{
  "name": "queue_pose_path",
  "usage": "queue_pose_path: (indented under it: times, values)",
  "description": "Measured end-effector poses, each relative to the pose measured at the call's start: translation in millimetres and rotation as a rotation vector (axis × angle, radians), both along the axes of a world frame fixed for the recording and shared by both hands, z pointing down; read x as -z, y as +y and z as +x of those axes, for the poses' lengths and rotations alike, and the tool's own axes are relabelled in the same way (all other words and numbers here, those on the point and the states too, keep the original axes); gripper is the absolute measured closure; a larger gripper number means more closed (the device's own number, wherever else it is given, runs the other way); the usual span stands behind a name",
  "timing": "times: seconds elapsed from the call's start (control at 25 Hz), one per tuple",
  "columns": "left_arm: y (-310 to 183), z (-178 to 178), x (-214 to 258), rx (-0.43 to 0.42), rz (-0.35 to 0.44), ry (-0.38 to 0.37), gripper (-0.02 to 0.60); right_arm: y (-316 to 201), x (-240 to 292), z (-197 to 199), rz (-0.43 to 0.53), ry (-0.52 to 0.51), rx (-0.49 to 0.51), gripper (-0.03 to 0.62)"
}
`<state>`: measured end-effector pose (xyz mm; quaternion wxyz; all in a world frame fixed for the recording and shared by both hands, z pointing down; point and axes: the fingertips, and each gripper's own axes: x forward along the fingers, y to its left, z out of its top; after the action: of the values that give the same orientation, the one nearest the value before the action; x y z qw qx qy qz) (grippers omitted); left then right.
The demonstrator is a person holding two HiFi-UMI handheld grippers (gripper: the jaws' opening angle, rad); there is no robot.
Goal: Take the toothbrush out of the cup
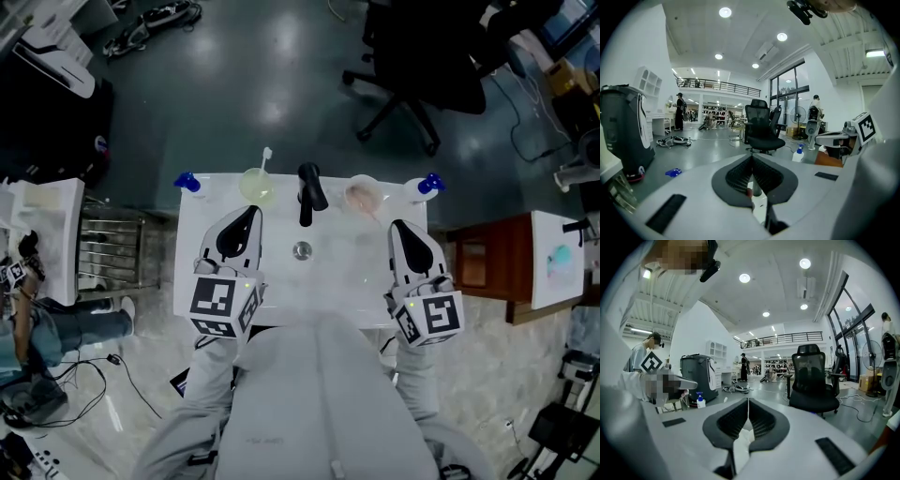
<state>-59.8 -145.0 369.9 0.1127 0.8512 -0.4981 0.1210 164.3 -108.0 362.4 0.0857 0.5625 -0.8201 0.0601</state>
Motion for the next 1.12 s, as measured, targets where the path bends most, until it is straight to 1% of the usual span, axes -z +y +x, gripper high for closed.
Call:
queue_pose_path:
  times: [0.36, 0.72, 0.88, 0.96, 1.04, 1.12]
  values:
    - [-12, -7, -7, -0.021, -0.010, -0.013, 0.554, -2, -7, -5, -0.012, -0.003, -0.034, 0.569]
    - [-21, -7, -21, -0.052, -0.040, -0.026, 0.552, -3, -11, -7, -0.026, -0.003, -0.040, 0.569]
    - [-28, -11, -34, -0.056, -0.063, -0.033, 0.551, -3, -21, -7, -0.051, 0.004, -0.051, 0.569]
    - [-33, -13, -39, -0.059, -0.071, -0.032, 0.533, -4, -25, -8, -0.060, 0.007, -0.052, 0.569]
    - [-39, -15, -43, -0.065, -0.077, -0.035, 0.487, -5, -27, -10, -0.068, 0.009, -0.051, 0.569]
    - [-45, -17, -49, -0.071, -0.084, -0.042, 0.462, -5, -29, -12, -0.078, 0.013, -0.048, 0.569]
